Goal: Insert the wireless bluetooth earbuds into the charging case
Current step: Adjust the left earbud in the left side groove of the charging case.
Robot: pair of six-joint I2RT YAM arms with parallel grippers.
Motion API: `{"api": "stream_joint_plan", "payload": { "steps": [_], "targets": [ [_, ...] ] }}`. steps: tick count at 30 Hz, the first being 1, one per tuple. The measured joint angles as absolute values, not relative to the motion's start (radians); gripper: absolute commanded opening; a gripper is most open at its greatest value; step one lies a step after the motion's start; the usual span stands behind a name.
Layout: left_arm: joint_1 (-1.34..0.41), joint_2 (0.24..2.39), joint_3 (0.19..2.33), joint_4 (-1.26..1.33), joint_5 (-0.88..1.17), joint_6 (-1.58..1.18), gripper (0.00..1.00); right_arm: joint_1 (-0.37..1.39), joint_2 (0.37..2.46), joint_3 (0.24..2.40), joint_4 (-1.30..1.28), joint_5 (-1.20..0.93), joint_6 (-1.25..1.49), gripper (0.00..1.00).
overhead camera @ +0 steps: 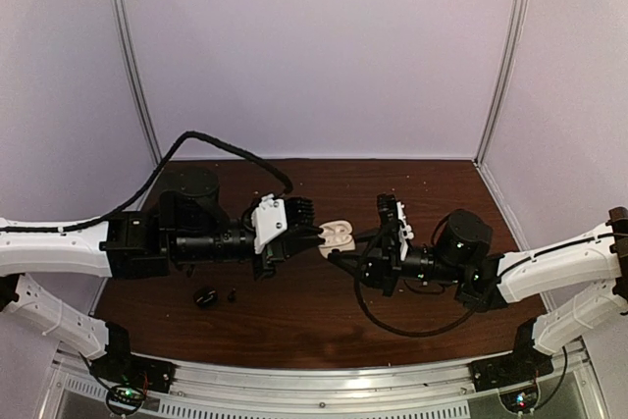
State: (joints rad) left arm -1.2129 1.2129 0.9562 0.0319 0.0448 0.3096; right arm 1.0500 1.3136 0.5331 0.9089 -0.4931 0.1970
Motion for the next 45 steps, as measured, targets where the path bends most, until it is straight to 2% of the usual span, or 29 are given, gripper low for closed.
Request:
{"api": "stream_joint_plan", "payload": {
  "steps": [3,8,17,25,27,32,34,45],
  "targets": [
    [-1.213,1.214,0.956,0.027,0.044,0.308,0.14,1.050,1.309,0.533,0.909,-0.494,0.184,0.00],
    [-1.213,1.206,0.957,0.024,0.049,0.307,0.21,1.050,1.291,0.532,0.905,-0.491,0.159,0.00],
    [-1.213,1.140,0.957,0.021,0.059,0.278,0.25,1.055,1.233,0.503,0.884,-0.463,0.047,0.00],
    [-1.213,1.140,0.953,0.030,0.090,0.222,0.23,1.056,1.164,0.454,0.837,-0.425,-0.097,0.00],
    [-1.213,1.151,0.953,0.037,0.112,0.214,0.27,1.056,1.149,0.449,0.829,-0.409,-0.128,0.00],
    [-1.213,1.199,0.953,0.059,0.128,0.179,0.44,1.056,1.119,0.437,0.817,-0.377,-0.187,0.00],
    [-1.213,1.203,0.945,0.083,0.122,0.150,0.47,1.056,1.112,0.437,0.813,-0.370,-0.206,0.00],
    [-1.213,1.276,0.941,0.163,0.103,-0.029,0.55,1.107,1.097,0.418,0.803,-0.325,-0.292,0.00]
  ]
}}
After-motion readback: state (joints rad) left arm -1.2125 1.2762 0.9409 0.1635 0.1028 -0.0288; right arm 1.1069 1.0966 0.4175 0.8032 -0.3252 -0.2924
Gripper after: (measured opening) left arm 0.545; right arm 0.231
